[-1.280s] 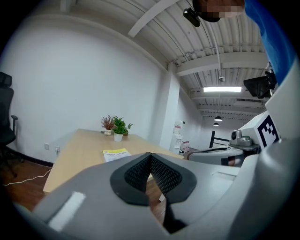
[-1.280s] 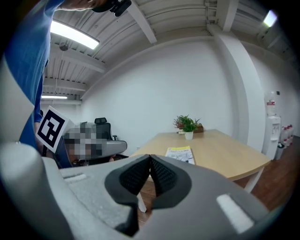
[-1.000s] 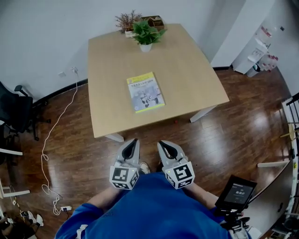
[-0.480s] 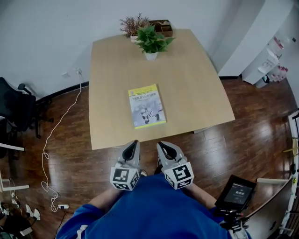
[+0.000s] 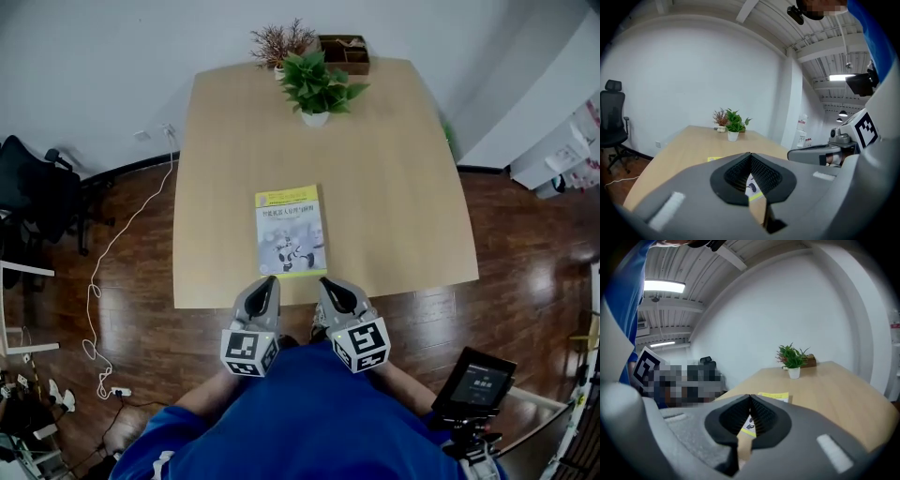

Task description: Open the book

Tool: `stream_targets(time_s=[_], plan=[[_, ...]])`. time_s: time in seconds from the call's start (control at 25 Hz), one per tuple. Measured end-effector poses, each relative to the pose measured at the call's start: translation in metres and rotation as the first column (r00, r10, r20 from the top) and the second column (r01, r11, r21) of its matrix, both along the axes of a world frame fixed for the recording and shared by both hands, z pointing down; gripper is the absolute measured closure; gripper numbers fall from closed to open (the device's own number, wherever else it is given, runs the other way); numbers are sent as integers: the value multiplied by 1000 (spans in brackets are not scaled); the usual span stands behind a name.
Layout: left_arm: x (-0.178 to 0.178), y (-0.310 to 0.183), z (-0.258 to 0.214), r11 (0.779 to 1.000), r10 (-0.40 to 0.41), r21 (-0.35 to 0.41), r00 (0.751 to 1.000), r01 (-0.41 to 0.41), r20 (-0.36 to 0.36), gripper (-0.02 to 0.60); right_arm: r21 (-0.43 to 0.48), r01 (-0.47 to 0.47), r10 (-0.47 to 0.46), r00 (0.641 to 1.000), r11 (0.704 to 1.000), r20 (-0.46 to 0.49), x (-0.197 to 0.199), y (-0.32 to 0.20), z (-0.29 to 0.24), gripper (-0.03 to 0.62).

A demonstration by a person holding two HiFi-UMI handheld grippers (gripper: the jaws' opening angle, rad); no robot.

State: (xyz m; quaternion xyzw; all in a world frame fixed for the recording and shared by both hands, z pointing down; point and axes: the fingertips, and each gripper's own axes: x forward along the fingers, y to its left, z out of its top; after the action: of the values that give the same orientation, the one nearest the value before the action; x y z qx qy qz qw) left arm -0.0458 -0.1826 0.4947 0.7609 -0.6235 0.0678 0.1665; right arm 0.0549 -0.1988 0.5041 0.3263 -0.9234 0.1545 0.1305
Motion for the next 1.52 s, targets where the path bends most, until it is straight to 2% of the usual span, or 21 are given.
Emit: stream_targets(time_s=[0.2,0.4,0.68,0.88,1.32,1.36,1.4,1.52], plan=[[3,-24,8,998,-50,-34,999,50,15,575,-49,38,-38,999,998,1,7,-29,14,591],[-3,-42,13,996,-64,-59,998,65,27,575,-87,43,-45,999,995,-15,5,-49,29,591],[-13,-57,27,993,-32,-111,999,35,24,575,-144,-6,-4,998,990,-69,0,-69,49,591],[-16,-73,55,986,2,-165,1000,3,26,575,-196,-51,31,994,979,-104,2,-88,80,591],[-22,-87,100,965,34,-259,999,-27,22,575,-342,-83,27,986,936,-164,1,-102,144,582],[-23,-91,107,963,33,-267,999,-26,23,575,-361,-77,20,987,929,-158,-1,-105,153,558],[-25,-93,112,961,32,-274,999,-24,24,575,-380,-69,12,988,922,-151,-4,-108,161,480],[-29,-95,116,958,29,-286,999,-20,25,575,-416,-51,-15,988,908,-156,-9,-108,169,464]])
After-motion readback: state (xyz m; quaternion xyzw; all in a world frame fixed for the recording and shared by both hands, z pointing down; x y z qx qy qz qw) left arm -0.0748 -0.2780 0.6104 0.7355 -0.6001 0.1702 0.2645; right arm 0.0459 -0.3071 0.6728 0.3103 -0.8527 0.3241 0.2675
